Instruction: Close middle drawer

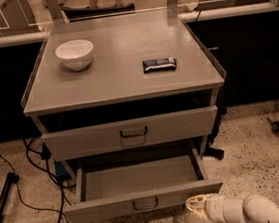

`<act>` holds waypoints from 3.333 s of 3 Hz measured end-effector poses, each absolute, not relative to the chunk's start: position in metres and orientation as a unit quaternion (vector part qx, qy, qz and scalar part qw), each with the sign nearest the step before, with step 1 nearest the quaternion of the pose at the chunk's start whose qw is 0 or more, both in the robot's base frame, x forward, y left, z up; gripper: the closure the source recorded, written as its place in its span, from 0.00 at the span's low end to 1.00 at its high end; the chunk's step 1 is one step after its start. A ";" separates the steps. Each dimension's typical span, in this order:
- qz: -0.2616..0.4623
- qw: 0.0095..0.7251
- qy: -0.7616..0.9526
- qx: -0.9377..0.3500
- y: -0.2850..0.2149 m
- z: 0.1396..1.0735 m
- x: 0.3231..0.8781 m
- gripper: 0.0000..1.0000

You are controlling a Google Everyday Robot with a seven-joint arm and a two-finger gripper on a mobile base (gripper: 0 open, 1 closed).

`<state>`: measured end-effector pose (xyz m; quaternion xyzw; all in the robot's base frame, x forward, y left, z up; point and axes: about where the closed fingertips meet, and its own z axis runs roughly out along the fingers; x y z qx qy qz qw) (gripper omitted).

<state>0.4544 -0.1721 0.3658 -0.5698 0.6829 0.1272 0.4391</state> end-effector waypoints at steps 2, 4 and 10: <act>0.101 0.478 0.648 -0.584 -0.157 0.367 0.493 1.00; 0.074 0.482 0.642 -0.592 -0.148 0.371 0.533 1.00; 0.029 0.425 0.660 -0.619 -0.126 0.372 0.608 1.00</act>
Offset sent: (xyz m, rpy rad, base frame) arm 0.0569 0.0166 0.0036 -0.0047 -0.1632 0.0271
